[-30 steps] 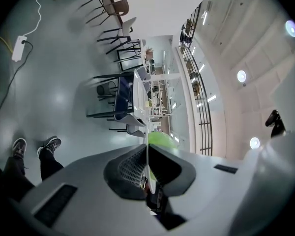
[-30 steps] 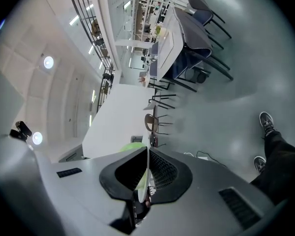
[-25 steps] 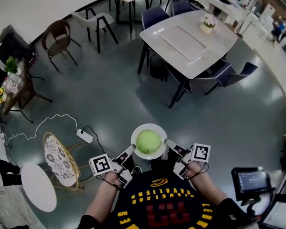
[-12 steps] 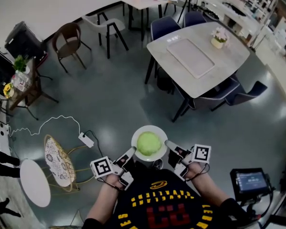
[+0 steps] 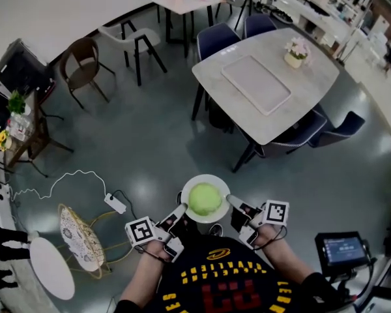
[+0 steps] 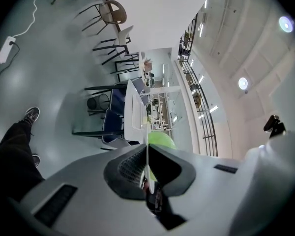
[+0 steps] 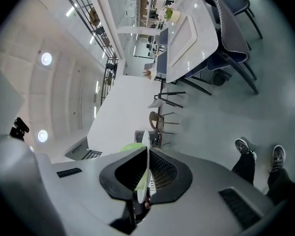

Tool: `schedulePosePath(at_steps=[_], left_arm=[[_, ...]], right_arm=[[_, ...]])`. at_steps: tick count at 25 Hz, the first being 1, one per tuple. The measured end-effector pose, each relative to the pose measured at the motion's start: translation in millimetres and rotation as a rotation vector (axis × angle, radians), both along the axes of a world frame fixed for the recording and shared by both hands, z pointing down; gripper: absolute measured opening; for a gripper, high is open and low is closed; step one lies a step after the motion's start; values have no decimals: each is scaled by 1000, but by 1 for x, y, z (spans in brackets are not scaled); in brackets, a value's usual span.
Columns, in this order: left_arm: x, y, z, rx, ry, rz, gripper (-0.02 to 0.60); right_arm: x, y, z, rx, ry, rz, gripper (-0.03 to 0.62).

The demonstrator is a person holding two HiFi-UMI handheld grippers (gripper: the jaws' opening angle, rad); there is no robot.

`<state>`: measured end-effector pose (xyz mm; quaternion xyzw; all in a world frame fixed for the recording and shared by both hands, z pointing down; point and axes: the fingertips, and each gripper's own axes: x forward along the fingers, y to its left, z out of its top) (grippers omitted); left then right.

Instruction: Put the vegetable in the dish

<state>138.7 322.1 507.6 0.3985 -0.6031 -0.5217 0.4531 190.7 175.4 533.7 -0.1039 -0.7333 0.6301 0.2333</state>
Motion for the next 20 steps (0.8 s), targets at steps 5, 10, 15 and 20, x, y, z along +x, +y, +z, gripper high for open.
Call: schedulePosePath(at_steps=[5,10,15,20], left_arm=[[-63,-21,1,-2,-5,71,12],[-130,-33,-9,6,-33,151,12],[-182,-34,-13,35,-14,191,12],[-220,-29,-3,35,3,228,12]], right_arm=[[-51,-19,1,30,15,67,17],[-107,-24,-9,28,11,145,17],[-156,-22,-11,54,17,183,17],[-188,-14,-11,58,27,217,17]])
